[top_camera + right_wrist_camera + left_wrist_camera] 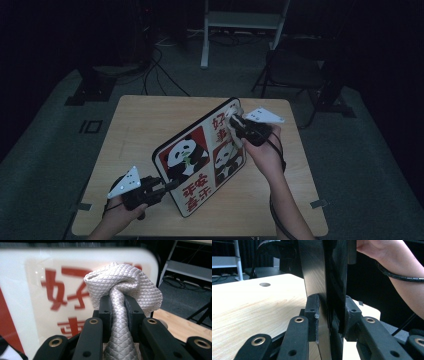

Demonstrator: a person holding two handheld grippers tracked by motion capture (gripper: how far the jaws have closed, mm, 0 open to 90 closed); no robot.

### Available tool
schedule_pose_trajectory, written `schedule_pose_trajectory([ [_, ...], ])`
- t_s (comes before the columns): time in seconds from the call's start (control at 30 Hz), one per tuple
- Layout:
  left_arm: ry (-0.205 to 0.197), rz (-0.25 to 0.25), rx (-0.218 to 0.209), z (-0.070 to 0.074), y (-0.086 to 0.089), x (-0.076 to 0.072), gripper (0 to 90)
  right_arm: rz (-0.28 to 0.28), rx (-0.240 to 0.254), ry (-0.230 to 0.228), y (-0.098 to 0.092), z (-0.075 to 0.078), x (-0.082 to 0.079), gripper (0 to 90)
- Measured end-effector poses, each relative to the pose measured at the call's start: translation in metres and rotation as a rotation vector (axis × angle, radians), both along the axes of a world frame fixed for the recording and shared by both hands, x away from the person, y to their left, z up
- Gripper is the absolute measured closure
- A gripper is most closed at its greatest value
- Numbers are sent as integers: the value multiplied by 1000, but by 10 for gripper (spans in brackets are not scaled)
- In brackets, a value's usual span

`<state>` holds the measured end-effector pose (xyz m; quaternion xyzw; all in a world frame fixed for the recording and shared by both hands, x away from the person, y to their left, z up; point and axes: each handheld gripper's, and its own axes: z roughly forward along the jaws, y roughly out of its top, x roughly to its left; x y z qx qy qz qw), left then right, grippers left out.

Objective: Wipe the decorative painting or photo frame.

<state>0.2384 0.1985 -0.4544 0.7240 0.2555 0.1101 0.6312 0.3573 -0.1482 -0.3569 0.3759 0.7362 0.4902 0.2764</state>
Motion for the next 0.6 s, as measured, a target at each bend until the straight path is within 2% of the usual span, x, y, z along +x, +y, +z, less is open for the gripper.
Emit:
schedule_pose_trajectory([
  [0.6,2,-8,1,0,-1,-1,711,-5,-35,77,-8,-41,-6,780],
])
